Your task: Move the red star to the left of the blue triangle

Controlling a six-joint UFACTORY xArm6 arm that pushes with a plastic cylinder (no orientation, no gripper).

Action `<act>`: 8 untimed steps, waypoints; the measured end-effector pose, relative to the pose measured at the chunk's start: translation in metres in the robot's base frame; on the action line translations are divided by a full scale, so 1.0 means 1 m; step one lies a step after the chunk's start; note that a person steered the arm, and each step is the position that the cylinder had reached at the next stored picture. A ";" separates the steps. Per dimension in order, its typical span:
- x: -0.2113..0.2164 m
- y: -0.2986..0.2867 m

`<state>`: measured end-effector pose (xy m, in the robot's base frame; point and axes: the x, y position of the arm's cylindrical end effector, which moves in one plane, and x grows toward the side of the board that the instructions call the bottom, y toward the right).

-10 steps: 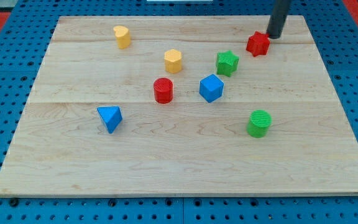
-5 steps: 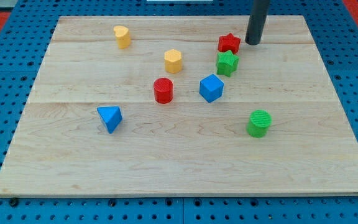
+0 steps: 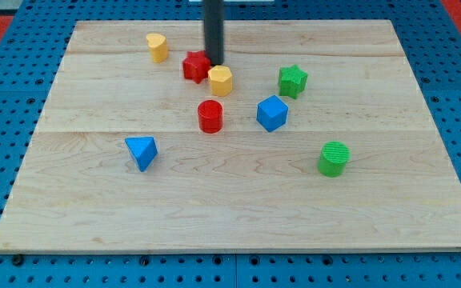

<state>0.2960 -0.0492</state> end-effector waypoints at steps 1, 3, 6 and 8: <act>0.008 -0.037; 0.058 -0.087; 0.098 -0.157; 0.159 -0.156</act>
